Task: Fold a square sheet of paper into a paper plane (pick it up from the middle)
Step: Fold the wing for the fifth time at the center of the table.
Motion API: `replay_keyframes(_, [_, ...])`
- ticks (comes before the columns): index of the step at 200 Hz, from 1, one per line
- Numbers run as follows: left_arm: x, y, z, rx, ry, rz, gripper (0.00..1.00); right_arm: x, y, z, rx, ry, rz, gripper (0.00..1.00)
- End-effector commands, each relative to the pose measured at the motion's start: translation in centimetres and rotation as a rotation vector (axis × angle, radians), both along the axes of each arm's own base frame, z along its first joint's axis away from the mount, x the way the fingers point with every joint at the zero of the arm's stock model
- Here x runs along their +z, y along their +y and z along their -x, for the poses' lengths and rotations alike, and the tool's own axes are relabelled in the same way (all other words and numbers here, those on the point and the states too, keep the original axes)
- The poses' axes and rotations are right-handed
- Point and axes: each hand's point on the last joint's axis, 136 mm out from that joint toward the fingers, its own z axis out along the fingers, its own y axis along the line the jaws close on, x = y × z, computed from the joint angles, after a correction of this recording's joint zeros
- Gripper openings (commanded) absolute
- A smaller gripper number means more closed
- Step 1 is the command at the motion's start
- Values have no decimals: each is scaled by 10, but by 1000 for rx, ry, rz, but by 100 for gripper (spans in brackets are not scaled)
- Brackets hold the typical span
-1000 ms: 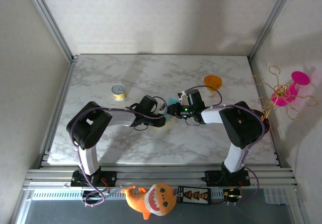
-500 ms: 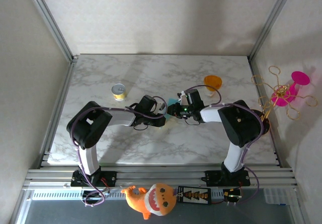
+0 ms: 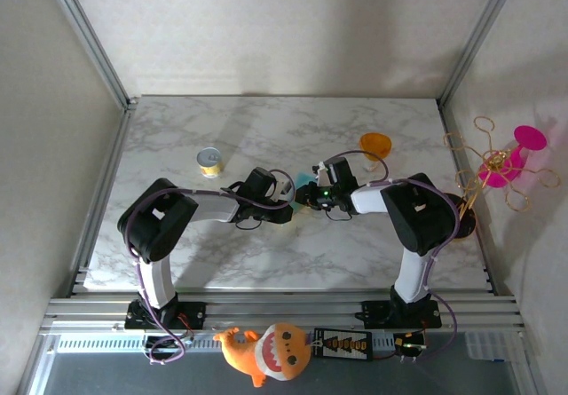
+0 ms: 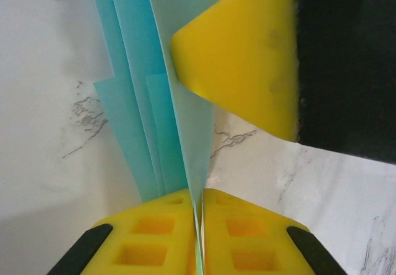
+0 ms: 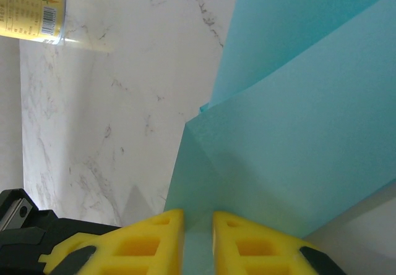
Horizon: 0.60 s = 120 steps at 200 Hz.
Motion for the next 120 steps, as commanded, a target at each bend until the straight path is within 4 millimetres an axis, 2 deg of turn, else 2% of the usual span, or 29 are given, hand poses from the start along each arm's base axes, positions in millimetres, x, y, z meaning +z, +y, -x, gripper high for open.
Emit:
replay_keyframes(1, [-62,40,39,34,198,-190,12,-7,-1,1,2,6,40,20])
replay_keyframes(56, [-58,38,39,38,198,-175,15,-11,1,3,22,15,36,20])
replay_keyframes(120, [-10,26,26,100,156,-72,19,-24,-4,7,24,37,79,20])
